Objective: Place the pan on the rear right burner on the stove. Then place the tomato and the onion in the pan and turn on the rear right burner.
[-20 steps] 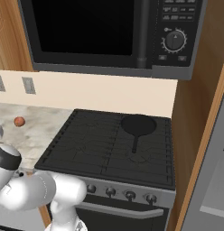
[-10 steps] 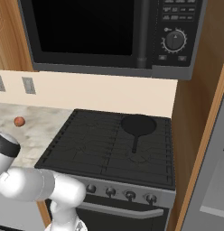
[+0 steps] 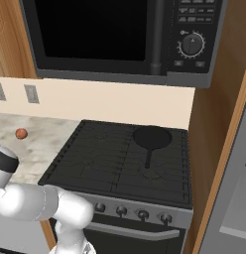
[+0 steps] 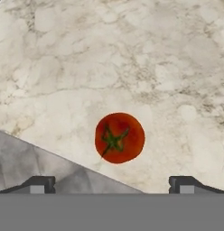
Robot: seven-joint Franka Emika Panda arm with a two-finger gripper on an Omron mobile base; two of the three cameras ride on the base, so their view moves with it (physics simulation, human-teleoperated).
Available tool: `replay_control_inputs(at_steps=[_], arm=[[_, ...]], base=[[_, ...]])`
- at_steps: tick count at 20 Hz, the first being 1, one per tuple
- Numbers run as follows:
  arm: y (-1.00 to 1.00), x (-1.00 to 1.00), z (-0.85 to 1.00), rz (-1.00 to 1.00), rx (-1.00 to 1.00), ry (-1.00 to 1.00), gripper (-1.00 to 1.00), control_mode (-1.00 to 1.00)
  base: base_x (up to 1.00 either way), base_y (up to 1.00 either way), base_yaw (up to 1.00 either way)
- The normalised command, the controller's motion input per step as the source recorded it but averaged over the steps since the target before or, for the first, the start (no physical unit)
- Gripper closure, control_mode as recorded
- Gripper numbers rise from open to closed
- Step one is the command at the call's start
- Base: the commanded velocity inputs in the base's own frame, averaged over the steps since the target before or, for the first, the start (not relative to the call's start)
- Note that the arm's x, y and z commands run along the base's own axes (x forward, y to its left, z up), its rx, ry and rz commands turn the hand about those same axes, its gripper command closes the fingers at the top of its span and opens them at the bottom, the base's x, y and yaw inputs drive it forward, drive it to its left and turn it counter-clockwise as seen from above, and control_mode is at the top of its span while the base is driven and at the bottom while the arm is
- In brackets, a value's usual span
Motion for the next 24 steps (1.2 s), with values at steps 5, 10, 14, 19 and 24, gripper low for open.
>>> replay_control_inputs(at_steps=[5, 10, 14, 19, 24], arm=[[-0.03, 0.12, -0.28, -0.02, -0.02, 0.00, -1.00, -1.00], [0.00, 0.23, -0.25, 0.00, 0.00, 0.00, -1.00, -1.00], [0.00, 0.28, -0.20, 0.00, 0.00, 0.00, -1.00, -1.00], [0.02, 0.03, -0.12, 0.00, 0.00, 0.01, -1.00, -1.00], [0.14, 0.00, -0.06, 0.00, 0.00, 0.00, -1.00, -1.00]], base=[[0.00, 0.00, 0.00], [0.00, 0.00, 0.00], [0.00, 0.00, 0.00], [0.00, 0.00, 0.00], [0.00, 0.00, 0.00]])
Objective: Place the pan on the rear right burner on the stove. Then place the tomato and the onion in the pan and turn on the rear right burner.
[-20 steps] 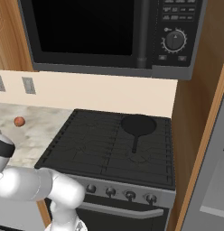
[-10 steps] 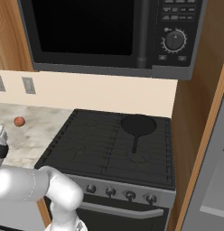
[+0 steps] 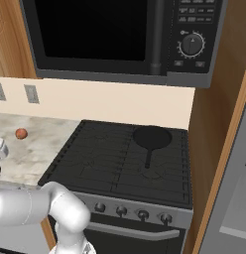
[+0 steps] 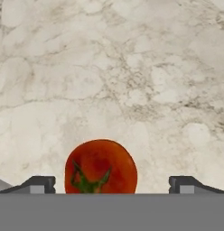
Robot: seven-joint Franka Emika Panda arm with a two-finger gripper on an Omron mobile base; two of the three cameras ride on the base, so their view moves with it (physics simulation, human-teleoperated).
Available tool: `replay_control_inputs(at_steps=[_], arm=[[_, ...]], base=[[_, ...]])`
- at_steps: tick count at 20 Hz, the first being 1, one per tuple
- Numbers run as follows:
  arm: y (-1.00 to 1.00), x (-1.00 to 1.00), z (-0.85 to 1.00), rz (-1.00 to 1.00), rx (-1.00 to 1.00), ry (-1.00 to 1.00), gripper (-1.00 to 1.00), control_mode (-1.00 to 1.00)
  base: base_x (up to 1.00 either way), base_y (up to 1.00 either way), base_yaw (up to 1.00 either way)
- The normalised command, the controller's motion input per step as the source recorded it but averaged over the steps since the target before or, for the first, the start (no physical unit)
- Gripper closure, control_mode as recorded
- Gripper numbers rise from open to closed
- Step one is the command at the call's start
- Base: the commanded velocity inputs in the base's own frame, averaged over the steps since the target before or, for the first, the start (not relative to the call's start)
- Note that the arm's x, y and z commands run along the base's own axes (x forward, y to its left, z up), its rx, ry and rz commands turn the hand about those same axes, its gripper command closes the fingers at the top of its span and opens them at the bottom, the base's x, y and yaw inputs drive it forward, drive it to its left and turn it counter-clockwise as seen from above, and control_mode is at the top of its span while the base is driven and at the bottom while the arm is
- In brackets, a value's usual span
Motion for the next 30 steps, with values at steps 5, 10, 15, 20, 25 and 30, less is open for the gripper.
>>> replay_control_inputs(at_steps=[5, 10, 15, 20, 25, 30], arm=[[0.15, 0.00, -0.07, 0.00, 0.00, 0.00, -1.00, -1.00], [0.01, 0.00, -0.22, 0.00, 0.00, 0.00, -1.00, -1.00], [0.00, 0.00, -0.14, 0.00, 0.00, 0.00, -1.00, -1.00], [0.00, 0.00, -0.07, 0.00, 0.00, 0.00, -1.00, -1.00], [0.00, 0.00, -0.04, 0.00, 0.00, 0.00, -1.00, -1.00], [0.00, 0.00, 0.00, 0.00, 0.00, 0.00, 1.00, -1.00]], base=[[0.00, 0.00, 0.00], [0.00, 0.00, 0.00], [0.00, 0.00, 0.00], [0.00, 0.00, 0.00], [0.00, 0.00, 0.00], [0.00, 0.00, 0.00]])
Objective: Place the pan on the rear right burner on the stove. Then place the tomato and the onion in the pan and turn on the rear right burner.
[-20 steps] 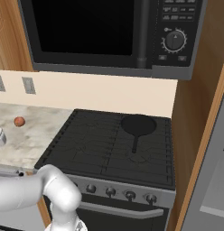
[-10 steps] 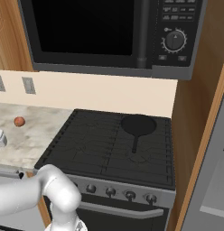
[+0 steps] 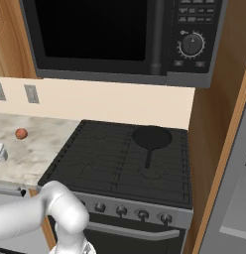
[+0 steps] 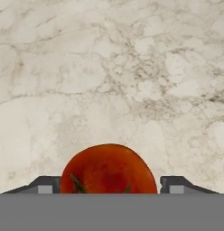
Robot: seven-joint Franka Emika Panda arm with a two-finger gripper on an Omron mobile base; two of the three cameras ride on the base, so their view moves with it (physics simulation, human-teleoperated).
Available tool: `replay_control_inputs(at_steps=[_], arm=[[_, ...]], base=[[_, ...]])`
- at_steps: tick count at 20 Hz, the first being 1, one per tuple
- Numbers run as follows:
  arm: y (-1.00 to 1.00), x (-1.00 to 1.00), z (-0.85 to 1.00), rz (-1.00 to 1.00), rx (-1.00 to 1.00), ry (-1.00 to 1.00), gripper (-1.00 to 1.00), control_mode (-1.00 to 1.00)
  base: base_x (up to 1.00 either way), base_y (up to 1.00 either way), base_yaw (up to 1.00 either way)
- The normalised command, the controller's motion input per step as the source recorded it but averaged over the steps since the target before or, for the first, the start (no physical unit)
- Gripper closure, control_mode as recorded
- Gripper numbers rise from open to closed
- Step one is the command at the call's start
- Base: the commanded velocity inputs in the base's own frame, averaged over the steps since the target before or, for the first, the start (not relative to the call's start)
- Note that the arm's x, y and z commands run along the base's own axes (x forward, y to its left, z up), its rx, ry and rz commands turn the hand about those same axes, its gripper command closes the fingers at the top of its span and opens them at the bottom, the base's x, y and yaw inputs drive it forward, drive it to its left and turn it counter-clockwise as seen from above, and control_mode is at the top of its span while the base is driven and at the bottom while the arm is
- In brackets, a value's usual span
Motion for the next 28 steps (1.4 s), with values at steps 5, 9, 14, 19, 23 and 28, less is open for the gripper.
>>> replay_control_inputs(at_steps=[5, 9, 14, 19, 23, 28], arm=[[0.00, 0.00, 0.00, 0.00, 0.00, 0.00, 1.00, -1.00], [0.00, 0.00, 0.00, 0.00, 0.00, 0.00, 1.00, -1.00], [-0.22, -0.01, 0.15, 0.00, 0.00, -0.02, 1.00, -1.00], [-0.42, 0.00, 0.33, 0.00, 0.00, -0.03, 1.00, -1.00], [-0.43, 0.00, 0.33, 0.00, 0.00, -0.02, 1.00, -1.00], [-0.61, 0.05, 0.32, 0.00, 0.00, 0.00, 1.00, -1.00]], base=[[0.00, 0.00, 0.00], [0.00, 0.00, 0.00], [0.00, 0.00, 0.00], [0.00, 0.00, 0.00], [0.00, 0.00, 0.00], [0.00, 0.00, 0.00]])
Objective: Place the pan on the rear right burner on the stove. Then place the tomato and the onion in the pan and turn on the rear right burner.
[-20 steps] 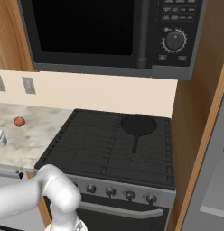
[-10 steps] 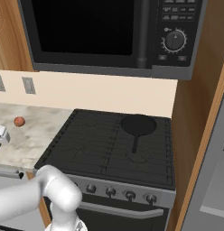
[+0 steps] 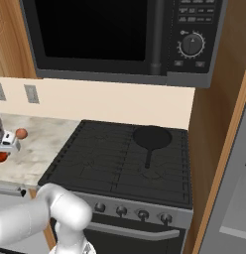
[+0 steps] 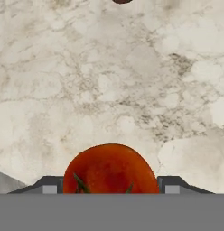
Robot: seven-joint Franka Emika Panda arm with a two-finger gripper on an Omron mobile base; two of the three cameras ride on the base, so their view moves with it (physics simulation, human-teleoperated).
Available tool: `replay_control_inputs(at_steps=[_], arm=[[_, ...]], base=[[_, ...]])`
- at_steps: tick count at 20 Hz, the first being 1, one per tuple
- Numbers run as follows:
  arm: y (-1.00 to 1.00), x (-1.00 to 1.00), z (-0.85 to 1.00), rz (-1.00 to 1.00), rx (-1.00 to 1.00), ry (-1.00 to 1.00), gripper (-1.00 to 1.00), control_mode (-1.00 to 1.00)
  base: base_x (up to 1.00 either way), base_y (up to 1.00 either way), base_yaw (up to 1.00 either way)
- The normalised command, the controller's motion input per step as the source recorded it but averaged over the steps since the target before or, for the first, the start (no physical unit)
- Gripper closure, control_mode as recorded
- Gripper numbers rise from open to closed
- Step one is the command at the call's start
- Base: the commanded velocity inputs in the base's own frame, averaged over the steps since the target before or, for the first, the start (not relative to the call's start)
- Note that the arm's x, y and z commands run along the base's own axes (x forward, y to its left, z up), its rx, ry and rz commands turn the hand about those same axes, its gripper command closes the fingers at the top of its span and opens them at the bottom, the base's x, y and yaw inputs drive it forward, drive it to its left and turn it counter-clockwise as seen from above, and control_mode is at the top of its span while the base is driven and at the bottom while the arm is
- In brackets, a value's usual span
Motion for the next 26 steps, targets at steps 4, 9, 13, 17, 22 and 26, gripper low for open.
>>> replay_control_inputs(at_steps=[4, 9, 13, 17, 22, 26], arm=[[-0.67, 0.07, 0.25, 0.00, 0.00, 0.00, 1.00, -1.00], [-0.71, 0.09, 0.32, 0.00, 0.00, 0.00, 1.00, -1.00], [-0.80, 0.24, 0.24, 0.00, 0.00, 0.00, 1.00, -1.00], [-0.93, 0.39, 0.22, 0.00, 0.00, 0.00, 1.00, -1.00], [-0.93, 0.46, 0.27, 0.00, 0.00, 0.00, 1.00, -1.00], [-0.89, 0.44, 0.23, 0.00, 0.00, 0.00, 1.00, -1.00]], base=[[0.00, 0.00, 0.00], [0.00, 0.00, 0.00], [0.00, 0.00, 0.00], [0.00, 0.00, 0.00], [0.00, 0.00, 0.00], [0.00, 0.00, 0.00]])
